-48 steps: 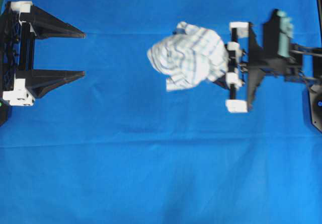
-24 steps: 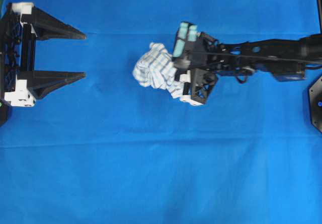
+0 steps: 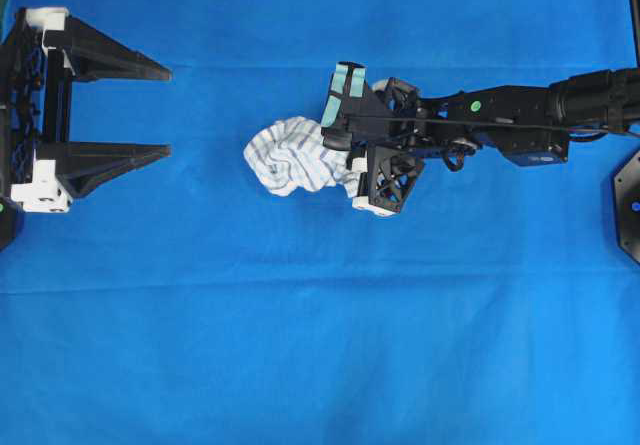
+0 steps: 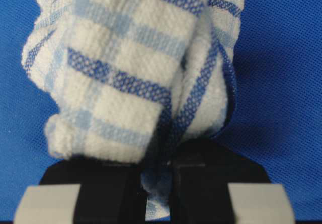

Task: Hand over the towel.

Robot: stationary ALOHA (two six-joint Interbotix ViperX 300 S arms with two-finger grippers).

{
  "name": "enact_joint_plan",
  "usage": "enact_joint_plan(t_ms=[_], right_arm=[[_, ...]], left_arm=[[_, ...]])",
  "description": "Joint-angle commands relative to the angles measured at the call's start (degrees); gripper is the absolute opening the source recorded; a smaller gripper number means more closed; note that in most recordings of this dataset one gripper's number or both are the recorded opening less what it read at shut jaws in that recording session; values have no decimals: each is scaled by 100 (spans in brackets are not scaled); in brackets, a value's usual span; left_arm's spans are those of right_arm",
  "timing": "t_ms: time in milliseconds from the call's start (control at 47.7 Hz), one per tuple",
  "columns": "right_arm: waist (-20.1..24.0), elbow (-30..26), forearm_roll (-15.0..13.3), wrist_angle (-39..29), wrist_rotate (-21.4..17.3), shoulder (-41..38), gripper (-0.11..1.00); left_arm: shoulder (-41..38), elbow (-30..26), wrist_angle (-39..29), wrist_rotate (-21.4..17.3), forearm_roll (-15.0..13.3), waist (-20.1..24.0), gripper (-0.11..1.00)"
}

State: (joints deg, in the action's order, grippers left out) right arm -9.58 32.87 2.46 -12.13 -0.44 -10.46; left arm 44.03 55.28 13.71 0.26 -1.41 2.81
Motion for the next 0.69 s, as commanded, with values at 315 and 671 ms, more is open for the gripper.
enact_joint_plan(t_ms=[315, 671], right_arm=[[-9, -141, 26, 9, -79, 114, 33], [53, 132, -9, -26, -114, 1354, 71]], left_arm=[[9, -70, 18, -18, -18, 9, 93], [9, -70, 9, -26, -18, 9, 93]])
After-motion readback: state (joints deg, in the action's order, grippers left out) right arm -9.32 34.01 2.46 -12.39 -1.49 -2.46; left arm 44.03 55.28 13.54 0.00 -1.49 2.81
